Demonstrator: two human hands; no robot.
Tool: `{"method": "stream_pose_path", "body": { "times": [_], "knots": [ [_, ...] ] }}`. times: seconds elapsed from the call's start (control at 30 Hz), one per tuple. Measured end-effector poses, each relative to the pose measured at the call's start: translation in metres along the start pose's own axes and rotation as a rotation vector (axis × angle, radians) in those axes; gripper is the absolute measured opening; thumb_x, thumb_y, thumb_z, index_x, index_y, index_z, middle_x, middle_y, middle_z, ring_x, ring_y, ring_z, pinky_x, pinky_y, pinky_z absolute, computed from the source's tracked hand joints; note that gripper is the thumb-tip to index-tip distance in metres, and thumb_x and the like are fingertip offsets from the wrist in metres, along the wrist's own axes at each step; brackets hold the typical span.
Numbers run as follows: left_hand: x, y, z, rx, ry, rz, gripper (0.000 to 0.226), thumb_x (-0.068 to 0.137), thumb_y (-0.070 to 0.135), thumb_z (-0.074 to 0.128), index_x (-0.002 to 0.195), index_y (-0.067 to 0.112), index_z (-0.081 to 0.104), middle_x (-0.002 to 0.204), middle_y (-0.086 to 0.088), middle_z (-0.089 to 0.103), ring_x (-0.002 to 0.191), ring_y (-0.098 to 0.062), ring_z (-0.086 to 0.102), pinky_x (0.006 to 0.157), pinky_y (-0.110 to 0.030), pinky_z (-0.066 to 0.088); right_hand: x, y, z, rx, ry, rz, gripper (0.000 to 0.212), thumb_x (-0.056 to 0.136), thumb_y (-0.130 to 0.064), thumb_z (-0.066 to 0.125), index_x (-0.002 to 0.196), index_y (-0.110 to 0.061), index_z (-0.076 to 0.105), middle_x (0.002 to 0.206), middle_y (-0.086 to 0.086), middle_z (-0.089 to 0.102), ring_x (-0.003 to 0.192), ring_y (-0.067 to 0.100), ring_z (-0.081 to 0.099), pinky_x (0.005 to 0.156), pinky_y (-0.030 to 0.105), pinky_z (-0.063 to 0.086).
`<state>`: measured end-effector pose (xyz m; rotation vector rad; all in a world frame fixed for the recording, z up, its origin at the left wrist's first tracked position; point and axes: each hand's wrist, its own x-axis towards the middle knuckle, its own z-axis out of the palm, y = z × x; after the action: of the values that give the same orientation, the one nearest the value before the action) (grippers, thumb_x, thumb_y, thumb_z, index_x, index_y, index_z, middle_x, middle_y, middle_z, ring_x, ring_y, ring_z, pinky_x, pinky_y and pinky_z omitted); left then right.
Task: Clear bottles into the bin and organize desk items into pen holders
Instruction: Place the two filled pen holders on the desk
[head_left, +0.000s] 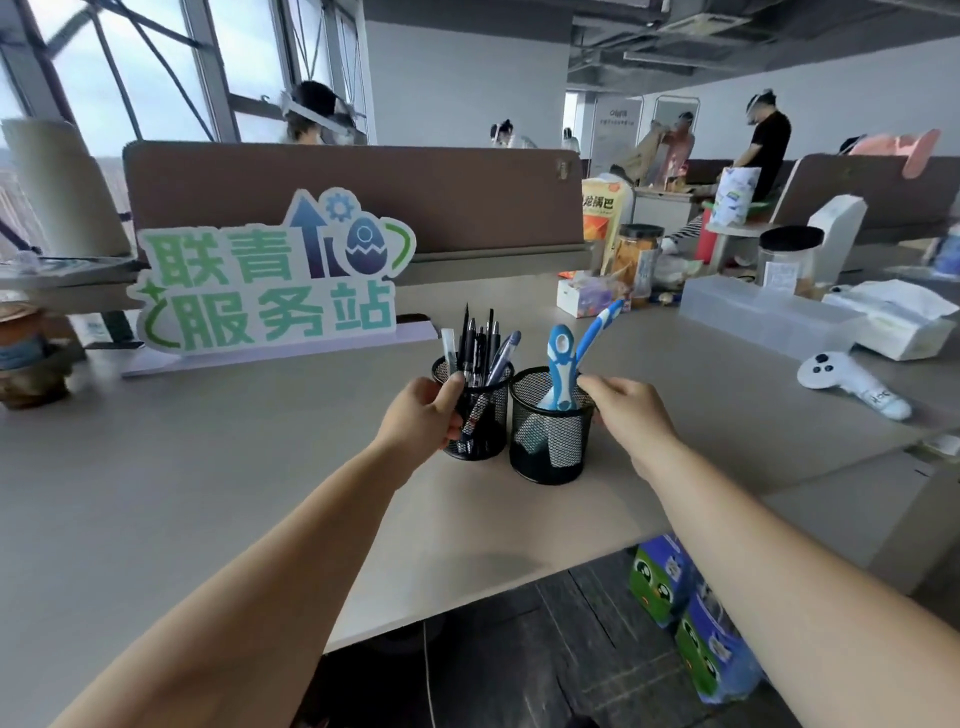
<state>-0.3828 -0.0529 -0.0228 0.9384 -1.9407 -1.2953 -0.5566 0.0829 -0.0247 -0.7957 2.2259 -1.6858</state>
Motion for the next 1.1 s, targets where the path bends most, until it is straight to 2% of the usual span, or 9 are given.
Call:
{"method": "stream_pose_path", "body": {
  "times": [0.17,0.3,0.4,0.47,0.57,0.67,0.87,0.97,1.1],
  "knots": [
    [0.026,0.000,0.016,0.031,0.006,0.045,0.035,0.095,0.044,0.049,0.081,0.012,0.049,0.076,-0.006,0.061,0.067,-0.017,0.058,0.063,-0.030,0.050,0.030,0.001,0.004,0.023,0.018,-0.083,0.037,0.085,-0.021,0.057,0.055,-0.018,0.036,0.058,0.003,0.031,0.061,0.018,0.029,0.055,0.030,0.020],
    [0.051,-0.010,0.024,0.103,0.033,0.053,0.052,0.076,0.063,0.060,0.078,0.012,0.050,0.068,-0.001,0.055,0.065,-0.018,0.052,0.064,-0.035,0.048,0.064,0.004,0.009,-0.061,0.074,-0.132,0.032,0.083,-0.017,0.055,0.055,-0.014,0.039,0.057,0.007,0.031,0.061,0.019,0.028,0.056,0.031,0.022],
    [0.067,-0.016,0.031,0.090,0.115,-0.012,0.049,0.076,0.047,0.074,0.103,0.015,0.048,0.088,0.001,0.056,0.075,-0.014,0.055,0.063,-0.026,0.045,0.091,0.009,0.013,-0.091,0.149,-0.102,0.039,0.083,-0.018,0.053,0.051,-0.012,0.033,0.050,0.004,0.031,0.058,0.022,0.030,0.051,0.032,0.022],
    [0.077,-0.020,0.035,0.100,0.112,-0.028,0.069,0.070,0.039,0.081,0.123,0.022,0.040,0.111,-0.001,0.049,0.093,-0.017,0.056,0.068,-0.028,0.048,0.110,0.011,0.017,-0.082,0.186,-0.055,0.039,0.085,-0.020,0.053,0.051,-0.011,0.038,0.051,0.004,0.037,0.060,0.025,0.036,0.053,0.033,0.027],
    [0.097,-0.029,0.048,0.190,0.052,0.011,0.090,0.062,0.037,0.087,0.133,0.026,0.032,0.128,-0.003,0.042,0.116,-0.022,0.049,0.095,-0.036,0.045,0.136,0.013,0.027,0.017,0.192,-0.008,0.036,0.089,-0.036,0.056,0.064,-0.011,0.054,0.067,0.007,0.054,0.069,0.026,0.048,0.064,0.032,0.038],
    [0.119,-0.034,0.061,0.223,0.137,0.036,0.079,0.066,0.038,0.084,0.126,0.021,0.037,0.126,-0.002,0.050,0.115,-0.022,0.051,0.094,-0.032,0.042,0.154,0.018,0.035,0.156,0.081,-0.066,0.035,0.088,-0.051,0.057,0.076,-0.018,0.053,0.078,0.002,0.059,0.072,0.017,0.052,0.066,0.030,0.040],
    [0.183,-0.040,0.078,0.221,0.185,0.027,0.082,0.069,0.040,0.081,0.134,0.021,0.035,0.133,-0.003,0.052,0.119,-0.023,0.051,0.100,-0.035,0.042,0.203,0.054,0.051,-0.081,-0.176,-0.244,0.057,0.061,-0.034,0.088,0.105,-0.018,0.055,0.106,0.003,0.060,0.096,0.016,0.058,0.082,0.025,0.046],
    [0.212,-0.041,0.095,0.263,0.178,0.049,0.086,0.071,0.042,0.080,0.139,0.022,0.030,0.137,-0.003,0.050,0.123,-0.023,0.050,0.102,-0.034,0.041,0.235,0.054,0.056,-0.007,-0.160,-0.218,0.051,0.066,-0.019,0.087,0.105,-0.012,0.054,0.102,0.005,0.061,0.084,0.010,0.061,0.065,0.010,0.047],
    [0.247,-0.044,0.118,0.463,0.205,0.060,0.094,0.074,0.052,0.072,0.146,0.020,0.020,0.145,-0.004,0.043,0.130,-0.026,0.045,0.102,-0.037,0.039,0.287,0.067,0.067,-0.042,-0.124,-0.204,0.069,0.063,-0.026,0.088,0.120,-0.015,0.050,0.114,0.006,0.063,0.103,0.021,0.063,0.092,0.038,0.052]
  ]
}}
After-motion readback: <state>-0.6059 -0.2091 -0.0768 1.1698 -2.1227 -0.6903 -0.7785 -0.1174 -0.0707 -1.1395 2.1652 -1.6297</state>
